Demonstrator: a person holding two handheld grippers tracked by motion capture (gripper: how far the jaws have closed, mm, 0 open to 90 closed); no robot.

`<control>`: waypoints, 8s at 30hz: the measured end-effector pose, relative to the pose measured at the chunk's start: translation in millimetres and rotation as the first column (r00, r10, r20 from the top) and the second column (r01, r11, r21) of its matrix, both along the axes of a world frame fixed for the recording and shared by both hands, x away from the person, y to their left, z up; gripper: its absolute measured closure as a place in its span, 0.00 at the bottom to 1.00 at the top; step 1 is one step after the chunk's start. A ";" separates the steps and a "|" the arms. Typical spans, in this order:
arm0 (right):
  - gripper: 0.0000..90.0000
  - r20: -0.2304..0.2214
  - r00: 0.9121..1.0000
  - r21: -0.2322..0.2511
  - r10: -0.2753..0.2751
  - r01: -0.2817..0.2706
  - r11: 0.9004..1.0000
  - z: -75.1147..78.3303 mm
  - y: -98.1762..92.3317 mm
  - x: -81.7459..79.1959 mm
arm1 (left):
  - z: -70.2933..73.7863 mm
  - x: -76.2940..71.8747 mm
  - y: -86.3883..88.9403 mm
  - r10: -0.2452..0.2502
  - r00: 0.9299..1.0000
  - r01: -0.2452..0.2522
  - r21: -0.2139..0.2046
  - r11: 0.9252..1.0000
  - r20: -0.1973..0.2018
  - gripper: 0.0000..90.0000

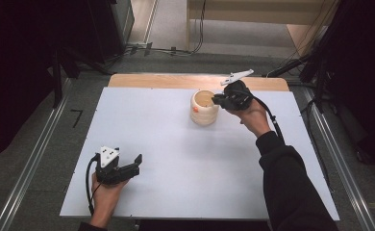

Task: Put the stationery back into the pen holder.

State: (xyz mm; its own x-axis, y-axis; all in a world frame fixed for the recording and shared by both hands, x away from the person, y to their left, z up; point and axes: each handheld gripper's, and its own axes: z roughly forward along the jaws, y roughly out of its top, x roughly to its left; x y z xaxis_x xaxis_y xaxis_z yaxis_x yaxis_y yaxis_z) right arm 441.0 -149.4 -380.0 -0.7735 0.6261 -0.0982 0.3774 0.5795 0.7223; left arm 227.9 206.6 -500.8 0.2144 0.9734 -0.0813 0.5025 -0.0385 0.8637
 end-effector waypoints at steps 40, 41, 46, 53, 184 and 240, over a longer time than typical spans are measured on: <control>0.65 -0.045 0.999 0.041 -0.017 0.019 0.999 -15.1 7.9 8.5 | -0.3 -0.3 0.1 -0.002 1.000 0.002 -0.001 1.000 -0.003 0.17; 0.63 -0.046 0.999 0.042 -0.017 0.018 0.999 -14.8 7.3 8.6 | -0.3 -0.2 0.1 -0.002 1.000 0.002 -0.002 1.000 -0.003 0.17; 0.54 -0.053 0.998 0.038 -0.030 0.032 0.999 -15.8 5.3 7.7 | -0.5 0.0 -0.1 -0.004 1.000 0.004 -0.001 1.000 -0.004 0.17; 0.45 -0.062 0.996 0.076 -0.056 0.061 0.995 -20.5 0.4 5.3 | -0.7 0.1 -0.1 -0.005 1.000 0.005 0.002 1.000 -0.003 0.17; 0.29 -0.097 0.976 0.143 -0.195 0.208 0.968 -57.1 -103.6 -80.6 | -2.1 0.4 -3.3 -0.004 1.000 0.004 0.014 1.000 -0.010 0.17; 0.28 -0.093 0.953 0.145 -0.287 0.298 0.943 -76.4 -168.7 -137.0 | -3.3 0.3 -5.6 0.003 1.000 -0.002 0.021 1.000 -0.015 0.17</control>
